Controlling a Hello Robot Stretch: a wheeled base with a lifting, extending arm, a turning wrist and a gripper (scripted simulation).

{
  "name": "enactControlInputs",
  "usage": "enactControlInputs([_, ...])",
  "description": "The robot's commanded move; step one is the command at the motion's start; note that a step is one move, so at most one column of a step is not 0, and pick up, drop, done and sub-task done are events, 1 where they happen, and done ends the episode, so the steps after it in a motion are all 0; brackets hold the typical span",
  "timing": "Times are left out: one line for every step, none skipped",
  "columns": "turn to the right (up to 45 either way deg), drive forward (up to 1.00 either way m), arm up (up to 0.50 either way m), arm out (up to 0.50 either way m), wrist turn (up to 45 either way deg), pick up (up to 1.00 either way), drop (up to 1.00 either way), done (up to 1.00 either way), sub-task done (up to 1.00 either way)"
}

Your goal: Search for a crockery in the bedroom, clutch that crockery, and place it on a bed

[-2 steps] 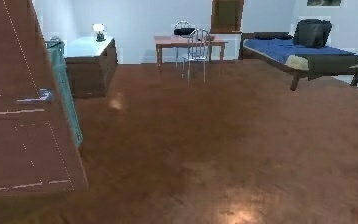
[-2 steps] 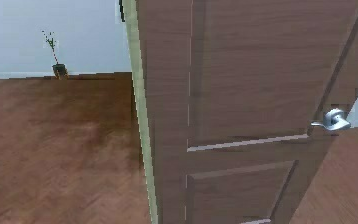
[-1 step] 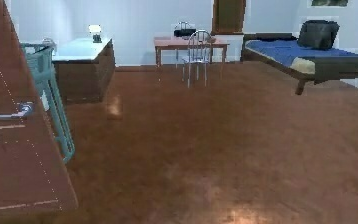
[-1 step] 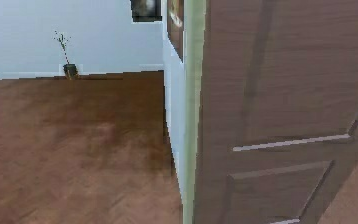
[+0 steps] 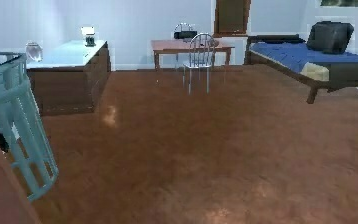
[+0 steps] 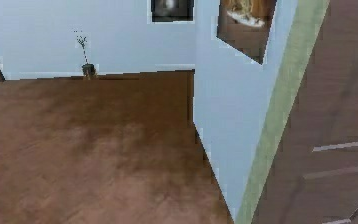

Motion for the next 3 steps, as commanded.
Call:
enactControlInputs([6.0,0.00,0.00,0.00,0.0,0.00,0.00,0.00,0.00])
enactControlInputs([0.0,1.00,0.00,0.00,0.0,0.00,0.00,0.00,0.00])
enactControlInputs([3.0,0.00,0.00,0.00,0.0,0.00,0.00,0.00,0.00])
